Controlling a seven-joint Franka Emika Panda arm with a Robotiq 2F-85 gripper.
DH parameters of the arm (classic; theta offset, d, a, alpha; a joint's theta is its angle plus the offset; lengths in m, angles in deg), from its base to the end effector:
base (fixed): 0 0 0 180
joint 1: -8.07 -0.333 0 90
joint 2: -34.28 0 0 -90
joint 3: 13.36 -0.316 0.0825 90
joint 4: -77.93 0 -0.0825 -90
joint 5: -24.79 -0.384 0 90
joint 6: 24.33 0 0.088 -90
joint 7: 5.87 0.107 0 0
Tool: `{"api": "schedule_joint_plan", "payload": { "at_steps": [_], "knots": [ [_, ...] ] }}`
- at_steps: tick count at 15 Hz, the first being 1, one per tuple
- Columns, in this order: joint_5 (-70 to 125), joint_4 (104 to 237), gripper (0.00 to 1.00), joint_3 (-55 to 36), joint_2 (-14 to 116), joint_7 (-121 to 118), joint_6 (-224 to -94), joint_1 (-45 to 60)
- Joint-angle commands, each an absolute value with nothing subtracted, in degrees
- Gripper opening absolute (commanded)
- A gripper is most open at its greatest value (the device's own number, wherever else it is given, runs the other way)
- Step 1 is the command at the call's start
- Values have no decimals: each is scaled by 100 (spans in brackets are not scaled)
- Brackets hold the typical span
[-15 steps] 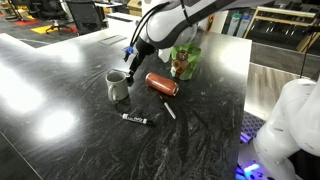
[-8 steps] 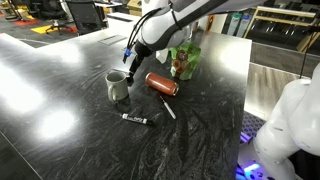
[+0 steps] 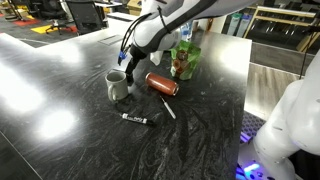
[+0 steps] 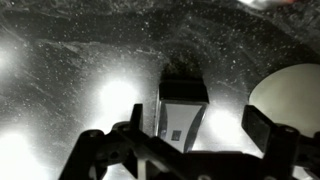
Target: Move the black eraser forwards
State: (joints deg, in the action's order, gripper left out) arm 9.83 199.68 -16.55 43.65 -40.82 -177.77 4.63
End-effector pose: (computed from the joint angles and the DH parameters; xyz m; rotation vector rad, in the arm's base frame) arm 0.5947 0.0603 0.3747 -2.9082 -0.7615 -0.6343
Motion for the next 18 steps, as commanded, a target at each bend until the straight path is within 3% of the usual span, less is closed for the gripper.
{"api": "schedule_joint_plan", "payload": {
  "at_steps": [1,11,12,14,18],
  "knots": [
    [721,19608,100,-1926,4780,-4424,-17790,812],
    [1022,18986,100,-2219,5440,-4312,-17652,1045],
    [1099,18970,75,-2210,5467,-4244,-17663,1023],
    [1233,18970,67,-2212,5495,-4176,-17693,1018],
    [1448,18980,38,-2207,5435,-4009,-17726,1020]
  ]
}}
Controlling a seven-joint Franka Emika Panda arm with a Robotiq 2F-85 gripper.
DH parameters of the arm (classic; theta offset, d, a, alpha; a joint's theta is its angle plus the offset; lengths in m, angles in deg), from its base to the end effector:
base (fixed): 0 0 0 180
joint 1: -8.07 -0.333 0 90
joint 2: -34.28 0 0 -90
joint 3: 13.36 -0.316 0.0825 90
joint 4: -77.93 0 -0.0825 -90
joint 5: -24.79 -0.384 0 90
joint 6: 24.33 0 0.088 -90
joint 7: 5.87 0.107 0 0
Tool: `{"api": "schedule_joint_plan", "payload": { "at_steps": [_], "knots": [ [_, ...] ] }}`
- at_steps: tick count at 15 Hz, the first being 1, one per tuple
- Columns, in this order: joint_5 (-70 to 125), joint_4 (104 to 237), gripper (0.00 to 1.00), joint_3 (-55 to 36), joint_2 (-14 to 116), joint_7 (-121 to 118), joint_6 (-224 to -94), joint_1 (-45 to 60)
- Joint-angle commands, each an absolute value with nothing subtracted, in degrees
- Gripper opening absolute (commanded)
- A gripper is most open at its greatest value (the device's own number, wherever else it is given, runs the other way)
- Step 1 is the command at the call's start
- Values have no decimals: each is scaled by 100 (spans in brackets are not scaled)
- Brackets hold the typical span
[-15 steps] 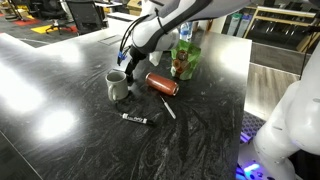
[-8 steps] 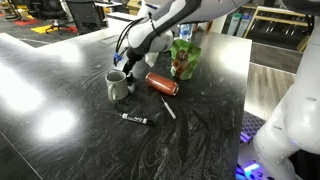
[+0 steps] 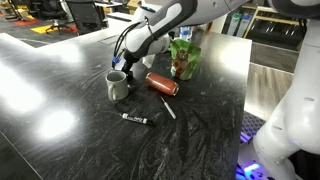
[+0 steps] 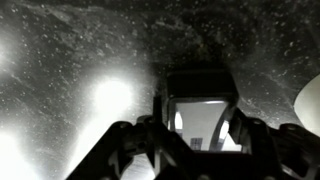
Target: Move the black eraser forwards
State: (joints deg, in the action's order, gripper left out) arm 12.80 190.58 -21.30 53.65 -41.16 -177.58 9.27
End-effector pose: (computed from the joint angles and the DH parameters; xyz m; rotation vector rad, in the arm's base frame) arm 0.6403 0.0639 0.3413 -2.8937 -0.8128 -0.6089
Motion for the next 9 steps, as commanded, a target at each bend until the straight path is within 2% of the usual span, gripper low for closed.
{"api": "schedule_joint_plan", "payload": {
  "at_steps": [1,2,9],
  "knots": [
    [1478,19002,31,-2217,5406,-3967,-17735,1018],
    [1504,19021,29,-2219,5386,-3918,-17736,1018],
    [1320,19538,29,-2299,4631,-3495,-17760,1038]
  ]
}}
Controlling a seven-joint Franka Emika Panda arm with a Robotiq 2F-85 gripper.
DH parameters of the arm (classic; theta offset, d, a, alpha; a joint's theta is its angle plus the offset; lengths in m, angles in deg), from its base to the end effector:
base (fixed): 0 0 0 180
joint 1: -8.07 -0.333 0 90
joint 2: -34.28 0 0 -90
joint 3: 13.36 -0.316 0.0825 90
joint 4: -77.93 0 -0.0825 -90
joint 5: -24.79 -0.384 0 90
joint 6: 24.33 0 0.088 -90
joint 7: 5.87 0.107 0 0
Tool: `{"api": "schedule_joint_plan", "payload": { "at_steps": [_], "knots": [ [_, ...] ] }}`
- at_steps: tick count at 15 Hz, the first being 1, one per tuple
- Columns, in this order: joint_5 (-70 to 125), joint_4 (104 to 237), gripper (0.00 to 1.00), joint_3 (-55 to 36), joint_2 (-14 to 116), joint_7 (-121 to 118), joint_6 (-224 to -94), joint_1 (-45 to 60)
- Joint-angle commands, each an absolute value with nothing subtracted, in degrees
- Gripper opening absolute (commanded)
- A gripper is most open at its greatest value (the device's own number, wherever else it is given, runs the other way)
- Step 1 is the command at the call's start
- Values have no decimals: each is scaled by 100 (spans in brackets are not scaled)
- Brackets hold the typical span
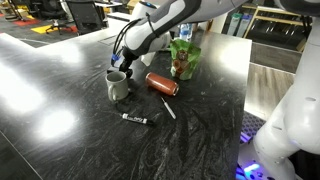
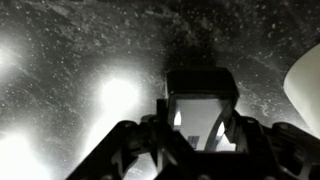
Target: Move the black eraser forwards
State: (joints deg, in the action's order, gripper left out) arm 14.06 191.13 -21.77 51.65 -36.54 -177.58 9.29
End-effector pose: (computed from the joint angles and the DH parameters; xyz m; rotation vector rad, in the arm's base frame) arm 0.6367 0.0692 0.3594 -2.9093 -0.7349 -0.6377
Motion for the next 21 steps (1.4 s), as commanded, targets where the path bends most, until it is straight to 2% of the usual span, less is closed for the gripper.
{"api": "schedule_joint_plan", "payload": {
  "at_steps": [1,12,21],
  "knots": [
    [1307,19649,29,-2294,4461,-3404,-17751,1007],
    [1612,21490,29,-2083,2234,-2321,-17765,390],
    [1146,22481,29,-1656,897,-3036,-16721,-853]
  ]
}}
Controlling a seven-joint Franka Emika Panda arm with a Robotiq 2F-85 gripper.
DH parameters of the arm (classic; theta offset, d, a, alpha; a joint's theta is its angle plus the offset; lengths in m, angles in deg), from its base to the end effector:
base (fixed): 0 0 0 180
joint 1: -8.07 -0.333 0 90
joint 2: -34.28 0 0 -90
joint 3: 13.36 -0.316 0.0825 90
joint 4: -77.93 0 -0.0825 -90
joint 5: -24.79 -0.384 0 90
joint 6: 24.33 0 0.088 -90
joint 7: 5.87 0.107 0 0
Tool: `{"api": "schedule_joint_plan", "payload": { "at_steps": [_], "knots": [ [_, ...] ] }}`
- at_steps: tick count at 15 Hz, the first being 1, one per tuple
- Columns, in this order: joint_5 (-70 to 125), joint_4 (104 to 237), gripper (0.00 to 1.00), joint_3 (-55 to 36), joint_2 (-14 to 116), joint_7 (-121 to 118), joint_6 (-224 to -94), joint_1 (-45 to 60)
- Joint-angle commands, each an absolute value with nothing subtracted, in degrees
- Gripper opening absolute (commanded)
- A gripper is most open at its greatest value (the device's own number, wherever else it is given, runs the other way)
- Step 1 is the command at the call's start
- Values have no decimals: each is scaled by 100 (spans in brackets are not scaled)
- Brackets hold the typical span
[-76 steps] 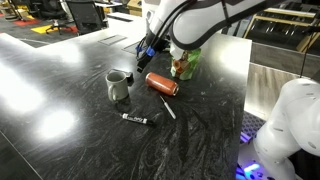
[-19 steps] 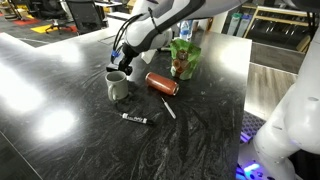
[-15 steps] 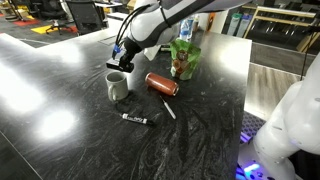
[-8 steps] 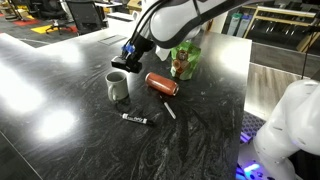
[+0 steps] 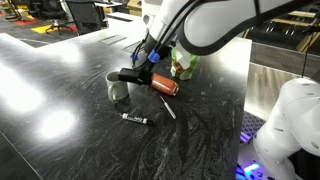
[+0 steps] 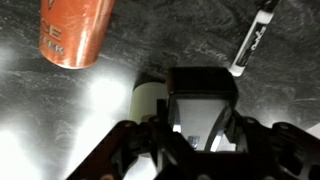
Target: Move the black eraser forwards
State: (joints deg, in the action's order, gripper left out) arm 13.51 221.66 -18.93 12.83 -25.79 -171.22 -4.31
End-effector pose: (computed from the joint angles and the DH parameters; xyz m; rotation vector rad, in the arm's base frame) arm 0.4329 0.1387 0.4604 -2.8745 -0.7652 -0.6510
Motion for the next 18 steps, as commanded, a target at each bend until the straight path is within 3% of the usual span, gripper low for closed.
{"api": "schedule_joint_plan", "payload": {
  "at_steps": [1,6,18],
  "knots": [
    [1107,22531,29,-1607,819,-3241,-16535,-1013],
    [1201,22688,29,-1507,708,-4218,-15802,-1505],
    [115,22851,29,-1160,1369,-8177,-15427,-1889]
  ]
}}
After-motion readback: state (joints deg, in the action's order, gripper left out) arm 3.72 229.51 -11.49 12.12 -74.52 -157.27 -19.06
